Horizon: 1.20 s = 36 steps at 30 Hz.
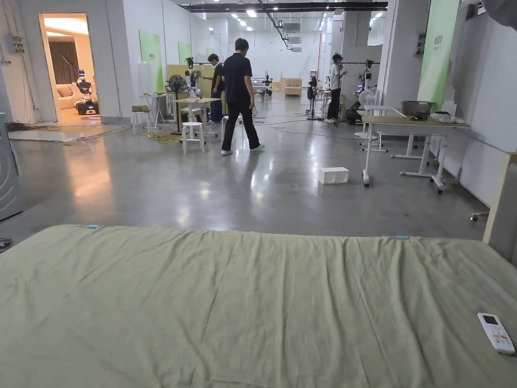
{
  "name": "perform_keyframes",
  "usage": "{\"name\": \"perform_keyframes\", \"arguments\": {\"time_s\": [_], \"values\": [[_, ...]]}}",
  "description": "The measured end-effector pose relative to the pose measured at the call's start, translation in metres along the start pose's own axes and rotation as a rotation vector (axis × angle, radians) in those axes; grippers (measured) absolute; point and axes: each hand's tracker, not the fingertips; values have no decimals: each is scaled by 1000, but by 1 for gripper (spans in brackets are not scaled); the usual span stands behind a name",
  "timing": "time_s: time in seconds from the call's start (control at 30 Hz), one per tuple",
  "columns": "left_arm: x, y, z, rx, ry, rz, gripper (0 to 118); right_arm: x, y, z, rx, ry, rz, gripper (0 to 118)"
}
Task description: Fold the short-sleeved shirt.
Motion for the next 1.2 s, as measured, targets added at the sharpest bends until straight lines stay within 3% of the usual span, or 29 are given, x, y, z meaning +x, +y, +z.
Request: {"name": "perform_keyframes", "arguments": {"time_s": [0.3,0.4,0.43,0.53,0.63,0.73,0.8,0.9,1.0,1.03,1.07,1.1,1.2], "values": [[-55,-58,-38,-176,7,185,2,3,-21,-11,-108,44,-38,0],[-90,-102,-61,-291,13,328,7,1,-29,-14,-155,52,-18,0],[-103,-115,-73,-347,-10,408,24,1,-33,-15,-167,48,-13,0],[-132,-160,-100,-445,29,505,91,4,-43,-19,-207,47,-38,0],[-158,-195,-125,-503,3,713,92,7,-48,-25,-245,50,-40,0],[-171,-222,-147,-571,67,833,92,8,-48,-30,-261,35,-26,0],[-170,-228,-160,-579,20,822,92,9,-46,-31,-263,31,-22,0],[-166,-245,-183,-602,-178,1006,92,10,-45,-31,-264,31,-11,0],[-166,-253,-194,-602,-178,1105,87,9,-44,-30,-279,8,20,0],[-170,-253,-195,-594,-178,1159,75,9,-45,-28,-280,7,23,0],[-173,-256,-197,-590,-184,1194,49,10,-45,-26,-281,7,21,0],[-172,-255,-197,-604,-178,1213,12,12,-46,-26,-287,7,11,0],[-168,-267,-200,-669,-104,1202,8,16,-50,-24,-300,1,-4,0]]}}
